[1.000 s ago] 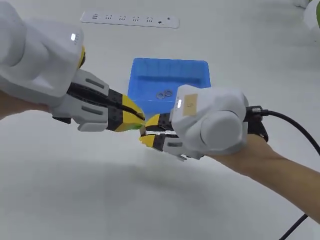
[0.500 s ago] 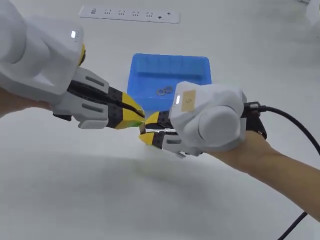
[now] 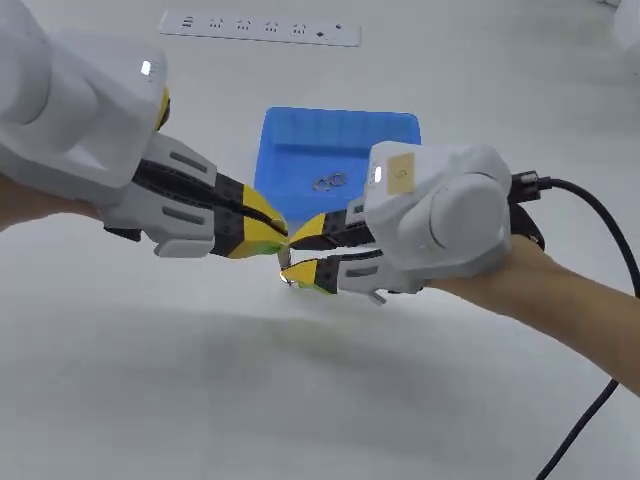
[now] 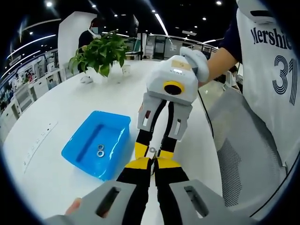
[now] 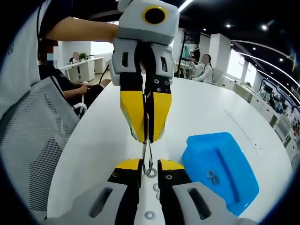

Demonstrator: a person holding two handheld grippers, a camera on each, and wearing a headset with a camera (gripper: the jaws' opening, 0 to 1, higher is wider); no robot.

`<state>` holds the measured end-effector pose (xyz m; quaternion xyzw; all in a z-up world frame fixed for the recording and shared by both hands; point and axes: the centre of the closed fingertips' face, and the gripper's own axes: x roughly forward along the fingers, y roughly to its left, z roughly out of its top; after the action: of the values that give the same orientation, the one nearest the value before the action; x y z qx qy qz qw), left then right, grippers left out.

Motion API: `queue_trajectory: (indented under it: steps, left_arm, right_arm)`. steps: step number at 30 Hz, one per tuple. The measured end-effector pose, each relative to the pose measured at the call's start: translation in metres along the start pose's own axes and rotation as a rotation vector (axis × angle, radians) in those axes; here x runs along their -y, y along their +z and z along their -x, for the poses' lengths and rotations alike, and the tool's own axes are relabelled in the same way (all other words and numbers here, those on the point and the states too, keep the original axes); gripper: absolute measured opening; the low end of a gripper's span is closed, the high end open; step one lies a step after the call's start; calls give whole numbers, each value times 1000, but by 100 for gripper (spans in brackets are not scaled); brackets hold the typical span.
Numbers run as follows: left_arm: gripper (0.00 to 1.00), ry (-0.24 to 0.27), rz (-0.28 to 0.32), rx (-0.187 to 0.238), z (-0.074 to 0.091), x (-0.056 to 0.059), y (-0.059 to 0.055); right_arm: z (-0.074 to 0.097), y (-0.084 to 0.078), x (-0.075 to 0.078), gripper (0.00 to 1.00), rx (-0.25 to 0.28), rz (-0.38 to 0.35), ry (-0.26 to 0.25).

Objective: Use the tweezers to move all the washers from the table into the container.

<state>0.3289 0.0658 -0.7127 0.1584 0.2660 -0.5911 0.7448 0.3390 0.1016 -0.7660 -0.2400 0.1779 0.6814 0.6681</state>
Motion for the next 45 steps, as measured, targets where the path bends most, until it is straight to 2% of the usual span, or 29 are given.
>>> queue_trajectory:
  steps: [4,9,13,15,24,28,33,38,45]
  left_arm:
    - [7,-1,1,3,-1,0,1]
    - [7,-2,9,5,-1,-3,0]
    - [7,-5,12,4,0,-4,0]
    - [7,-1,-8,-16,0,-3,0]
    - [7,1,-10,-1,13,0,8]
    - [7,3,-25,1,19,-6,3]
    - [7,18,-16,20,32,-12,12]
    - [7,41,-55,32,40,-12,31]
    - [7,57,-106,34,47,-28,45]
  right_arm:
    - [-2,0,-4,10,-13,17,37]
    - [-2,0,-4,9,-22,39,46]
    - [-2,0,-4,8,-30,42,37]
    - [-2,1,-4,8,-35,54,29]
    - [5,14,-4,8,-16,63,8]
    - [9,20,-4,8,-9,71,1]
    - [16,33,0,8,7,81,-19]
    - [26,49,9,8,33,97,-56]
    - [36,62,26,8,41,139,-103]
